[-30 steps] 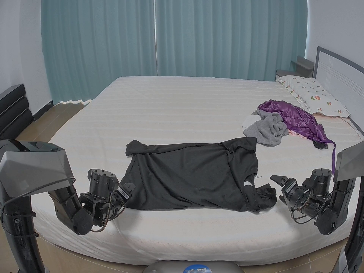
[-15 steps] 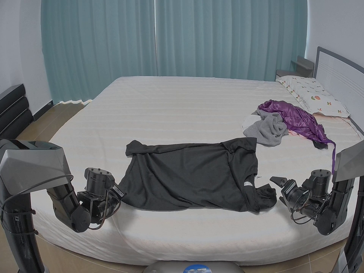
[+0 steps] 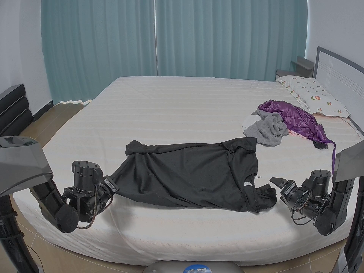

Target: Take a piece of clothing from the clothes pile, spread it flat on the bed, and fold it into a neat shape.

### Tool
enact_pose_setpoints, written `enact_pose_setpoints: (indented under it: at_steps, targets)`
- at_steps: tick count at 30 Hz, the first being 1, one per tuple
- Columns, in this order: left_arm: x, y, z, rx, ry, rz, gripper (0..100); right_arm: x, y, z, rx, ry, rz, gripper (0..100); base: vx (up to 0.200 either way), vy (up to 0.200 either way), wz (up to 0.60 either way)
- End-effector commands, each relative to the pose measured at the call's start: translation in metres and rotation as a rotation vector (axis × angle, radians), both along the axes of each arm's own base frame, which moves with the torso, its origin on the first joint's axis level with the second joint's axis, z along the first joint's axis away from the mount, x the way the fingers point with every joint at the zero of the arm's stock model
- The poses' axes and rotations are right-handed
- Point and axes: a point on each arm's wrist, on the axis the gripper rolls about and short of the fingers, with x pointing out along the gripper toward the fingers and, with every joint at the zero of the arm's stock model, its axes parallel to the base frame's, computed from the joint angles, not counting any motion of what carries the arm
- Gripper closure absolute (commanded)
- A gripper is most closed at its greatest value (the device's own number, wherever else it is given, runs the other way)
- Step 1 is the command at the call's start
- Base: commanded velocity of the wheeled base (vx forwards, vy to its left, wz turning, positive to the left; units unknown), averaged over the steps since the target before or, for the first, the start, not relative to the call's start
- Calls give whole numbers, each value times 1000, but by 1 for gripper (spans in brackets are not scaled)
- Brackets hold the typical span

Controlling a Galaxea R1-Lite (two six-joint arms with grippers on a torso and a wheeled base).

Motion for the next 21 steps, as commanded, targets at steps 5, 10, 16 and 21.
enact_pose_setpoints:
  at_steps: [5,10,16,21]
  targets:
    - [-12,4,27,15,-45,-6,100,1,17,-10,-122,-9,63,0,0,0,0]
    - [-11,3,20,22,-23,-6,100,12,34,-3,-169,-95,128,0,0,0,0]
    - [-9,5,19,23,-19,1,100,34,47,10,-237,-195,179,0,0,0,0]
    - [-7,11,21,22,-27,24,100,47,47,27,-295,-217,183,0,0,0,0]
